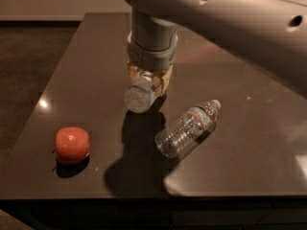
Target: Move blue plastic bottle near water bottle
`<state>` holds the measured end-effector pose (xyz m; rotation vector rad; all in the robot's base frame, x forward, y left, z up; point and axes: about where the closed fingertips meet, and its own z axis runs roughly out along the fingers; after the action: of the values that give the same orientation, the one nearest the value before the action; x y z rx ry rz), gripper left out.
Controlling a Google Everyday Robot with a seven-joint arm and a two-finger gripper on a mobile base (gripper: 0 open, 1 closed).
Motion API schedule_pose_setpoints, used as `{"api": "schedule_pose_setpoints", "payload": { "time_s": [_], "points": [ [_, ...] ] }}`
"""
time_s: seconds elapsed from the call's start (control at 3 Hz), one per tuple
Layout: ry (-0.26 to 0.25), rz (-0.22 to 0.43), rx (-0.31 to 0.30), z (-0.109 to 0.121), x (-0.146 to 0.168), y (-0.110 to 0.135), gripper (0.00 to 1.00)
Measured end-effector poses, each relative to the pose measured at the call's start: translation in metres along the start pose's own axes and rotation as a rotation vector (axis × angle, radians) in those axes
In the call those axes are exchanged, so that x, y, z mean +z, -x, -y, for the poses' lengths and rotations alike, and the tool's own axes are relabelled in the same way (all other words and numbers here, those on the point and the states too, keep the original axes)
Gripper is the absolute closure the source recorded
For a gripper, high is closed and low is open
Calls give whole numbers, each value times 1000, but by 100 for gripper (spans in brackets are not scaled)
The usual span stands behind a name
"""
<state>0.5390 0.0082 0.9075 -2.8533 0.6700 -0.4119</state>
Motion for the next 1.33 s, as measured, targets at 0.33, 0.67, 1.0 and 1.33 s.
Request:
{"api": "schedule_pose_setpoints", "payload": {
  "time_s": [0.33,0.67,1.0,1.33],
  "points": [
    [24,16,-71,-7,10,-9,87],
    [55,39,-144,-16,22,-18,62],
    [79,62,-185,-27,28,-25,40],
    [100,78,-205,-36,29,-31,17]
  ]
}}
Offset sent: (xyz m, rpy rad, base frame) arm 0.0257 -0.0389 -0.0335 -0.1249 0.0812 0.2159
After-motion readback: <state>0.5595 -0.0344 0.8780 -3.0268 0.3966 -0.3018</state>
